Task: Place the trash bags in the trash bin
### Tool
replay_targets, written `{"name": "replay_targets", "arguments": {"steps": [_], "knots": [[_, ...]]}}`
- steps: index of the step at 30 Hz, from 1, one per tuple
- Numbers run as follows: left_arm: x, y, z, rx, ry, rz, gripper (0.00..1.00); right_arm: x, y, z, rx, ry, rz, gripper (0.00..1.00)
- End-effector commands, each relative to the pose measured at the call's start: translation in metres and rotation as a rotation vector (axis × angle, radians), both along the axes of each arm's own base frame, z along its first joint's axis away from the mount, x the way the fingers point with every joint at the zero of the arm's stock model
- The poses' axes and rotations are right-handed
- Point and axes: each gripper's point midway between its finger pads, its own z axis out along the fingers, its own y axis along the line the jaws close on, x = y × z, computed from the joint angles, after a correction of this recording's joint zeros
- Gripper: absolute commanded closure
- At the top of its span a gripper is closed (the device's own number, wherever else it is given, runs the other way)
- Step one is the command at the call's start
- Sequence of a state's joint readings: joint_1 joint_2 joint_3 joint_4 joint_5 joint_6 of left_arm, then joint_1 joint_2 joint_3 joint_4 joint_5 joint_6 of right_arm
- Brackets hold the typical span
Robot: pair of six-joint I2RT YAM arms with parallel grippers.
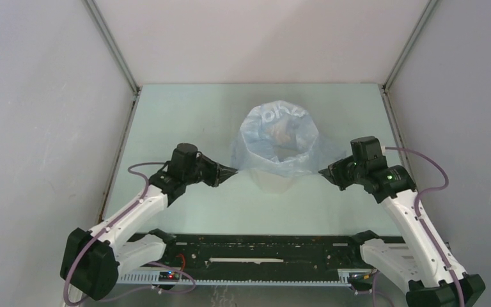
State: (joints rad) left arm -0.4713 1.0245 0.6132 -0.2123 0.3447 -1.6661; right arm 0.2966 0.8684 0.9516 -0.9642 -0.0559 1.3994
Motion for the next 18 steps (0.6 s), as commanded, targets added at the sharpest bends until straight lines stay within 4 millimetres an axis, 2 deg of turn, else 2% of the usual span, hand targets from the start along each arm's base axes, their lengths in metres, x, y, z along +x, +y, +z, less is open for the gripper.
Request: {"name": "replay_targets", "arguments": {"steps": [1,6,9,12,15,18], "knots": [[0.005,0.02,-0.022,0.179,-0.057,-0.046,1.0,0.019,-0.013,-0.013,-0.178,-0.088,0.134,1.0],[0.024,0.013,-0.023,0.284,-0.133,-0.177,1.0,0.042,-0.005,-0.016,-0.301,-0.204,0.344,1.0],[0.027,0.017,-0.039,0.409,-0.112,-0.284,1.0,0.05,0.0,-0.03,-0.347,-0.217,0.441,1.0],[0.028,0.012,-0.044,0.417,-0.125,-0.349,1.0,0.05,0.009,-0.047,-0.333,-0.207,0.515,1.0],[0.028,0.005,-0.047,0.392,-0.132,-0.382,1.0,0.047,0.02,-0.057,-0.296,-0.229,0.599,1.0],[0.027,-0.003,-0.046,0.374,-0.157,-0.43,1.0,0.043,0.02,-0.066,-0.299,-0.224,0.646,1.0]]}}
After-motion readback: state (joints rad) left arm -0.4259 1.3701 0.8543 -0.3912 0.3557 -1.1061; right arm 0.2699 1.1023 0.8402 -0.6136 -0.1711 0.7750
